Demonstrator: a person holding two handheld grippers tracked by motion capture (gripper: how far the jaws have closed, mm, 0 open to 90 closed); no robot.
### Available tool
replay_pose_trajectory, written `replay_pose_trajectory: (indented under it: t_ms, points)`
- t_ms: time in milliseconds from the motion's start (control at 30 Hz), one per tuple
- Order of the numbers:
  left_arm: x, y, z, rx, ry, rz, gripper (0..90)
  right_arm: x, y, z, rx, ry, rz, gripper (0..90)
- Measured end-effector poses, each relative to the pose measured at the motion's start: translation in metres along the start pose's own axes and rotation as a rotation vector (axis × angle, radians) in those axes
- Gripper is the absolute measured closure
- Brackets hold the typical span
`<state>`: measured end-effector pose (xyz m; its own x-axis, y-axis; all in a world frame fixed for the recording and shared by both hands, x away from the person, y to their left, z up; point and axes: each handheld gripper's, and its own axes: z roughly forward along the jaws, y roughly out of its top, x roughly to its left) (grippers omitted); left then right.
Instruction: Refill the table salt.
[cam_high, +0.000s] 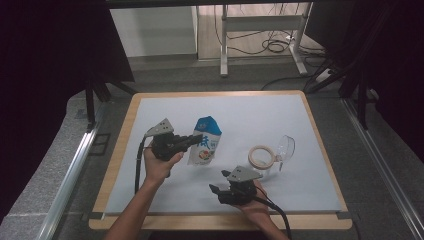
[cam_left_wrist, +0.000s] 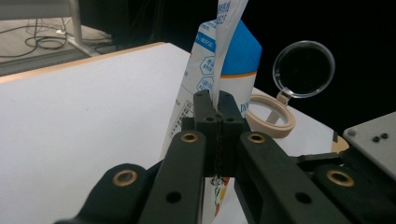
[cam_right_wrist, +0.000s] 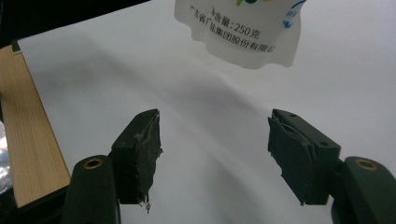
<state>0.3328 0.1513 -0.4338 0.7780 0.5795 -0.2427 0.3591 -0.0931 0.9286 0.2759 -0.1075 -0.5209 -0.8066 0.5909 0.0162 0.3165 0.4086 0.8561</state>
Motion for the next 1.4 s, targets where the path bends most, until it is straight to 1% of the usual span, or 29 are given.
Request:
replay_pose_trajectory:
  t_ms: [33, 67, 133, 167, 267, 300, 400, 467, 533, 567, 600, 733, 867, 900, 933, 1000, 1033, 1133, 1167, 1200, 1233, 1333, 1400]
  points:
    - [-0.001, 0.0, 0.001, 0.001, -0.002, 0.003, 90.0, 0.0, -0.001, 0.0, 0.001, -0.006, -0.006, 35.0]
    - [-0.002, 0.001, 0.001, 0.003, -0.005, 0.0, 90.0, -0.002, -0.002, 0.0, 0.002, -0.016, 0.001, 35.0]
    - [-0.004, 0.001, 0.003, 0.006, -0.012, 0.001, 90.0, -0.002, -0.001, 0.0, 0.002, -0.018, 0.008, 34.6]
    - [-0.004, 0.002, 0.003, 0.008, -0.01, 0.001, 90.0, -0.003, 0.0, 0.001, 0.003, -0.027, 0.011, 34.0]
    - [-0.007, 0.002, 0.005, 0.014, -0.014, 0.007, 90.0, -0.003, 0.001, 0.001, 0.003, -0.041, 0.009, 33.7]
    - [-0.008, 0.003, 0.005, 0.014, -0.013, 0.007, 90.0, -0.004, 0.003, 0.001, -0.002, -0.04, 0.017, 33.5]
    - [-0.011, 0.004, 0.005, 0.013, -0.016, 0.007, 90.0, -0.003, 0.007, 0.002, -0.015, -0.048, 0.016, 33.0]
    - [-0.013, 0.005, 0.004, 0.011, -0.021, 0.006, 90.0, -0.002, 0.012, 0.007, -0.011, -0.055, 0.017, 32.1]
    - [-0.015, 0.006, 0.004, 0.009, -0.027, 0.008, 90.0, 0.0, 0.014, 0.011, 0.001, -0.071, 0.012, 31.1]
    - [-0.016, 0.007, 0.003, 0.009, -0.032, 0.009, 90.0, 0.0, 0.014, 0.011, 0.001, -0.071, 0.012, 31.1]
    - [-0.017, 0.007, 0.003, 0.01, -0.034, 0.011, 90.0, 0.0, 0.014, 0.015, 0.002, -0.084, 0.005, 30.3]
    - [-0.023, 0.008, 0.002, 0.009, -0.045, 0.013, 90.0, 0.0, 0.015, 0.018, 0.007, -0.104, 0.003, 29.5]
    - [-0.025, 0.008, 0.002, 0.015, -0.047, 0.013, 90.0, -0.003, 0.016, 0.019, 0.002, -0.124, 0.002, 29.4]
    - [-0.026, 0.008, 0.002, 0.015, -0.048, 0.011, 90.0, -0.003, 0.017, 0.019, 0.003, -0.138, -0.002, 29.3]
    - [-0.027, 0.009, 0.002, 0.016, -0.051, 0.009, 90.0, -0.003, 0.017, 0.019, 0.003, -0.138, -0.002, 29.3]
    - [-0.029, 0.009, 0.002, 0.017, -0.052, 0.011, 90.0, -0.003, 0.018, 0.019, -0.001, -0.156, -0.013, 29.0]
    - [-0.03, 0.01, 0.002, 0.017, -0.055, 0.01, 90.0, -0.003, 0.018, 0.019, -0.003, -0.163, -0.011, 29.0]
    - [-0.034, 0.012, 0.004, 0.02, -0.062, 0.009, 90.0, -0.004, 0.019, 0.02, -0.009, -0.171, -0.019, 28.9]
    - [-0.034, 0.013, 0.005, 0.02, -0.062, 0.007, 90.0, -0.004, 0.02, 0.02, -0.016, -0.177, -0.029, 28.9]
    - [-0.035, 0.013, 0.006, 0.022, -0.06, 0.005, 90.0, -0.003, 0.02, 0.019, -0.018, -0.189, -0.053, 30.0]
    - [-0.035, 0.014, 0.007, 0.024, -0.063, 0.001, 90.0, -0.003, 0.02, 0.019, -0.018, -0.189, -0.053, 30.0]
    - [-0.036, 0.014, 0.012, 0.03, -0.061, -0.006, 90.0, -0.003, 0.02, 0.02, -0.013, -0.198, -0.074, 33.5]
    - [-0.037, 0.014, 0.016, 0.037, -0.057, -0.006, 90.0, -0.003, 0.02, 0.02, -0.01, -0.197, -0.072, 33.7]
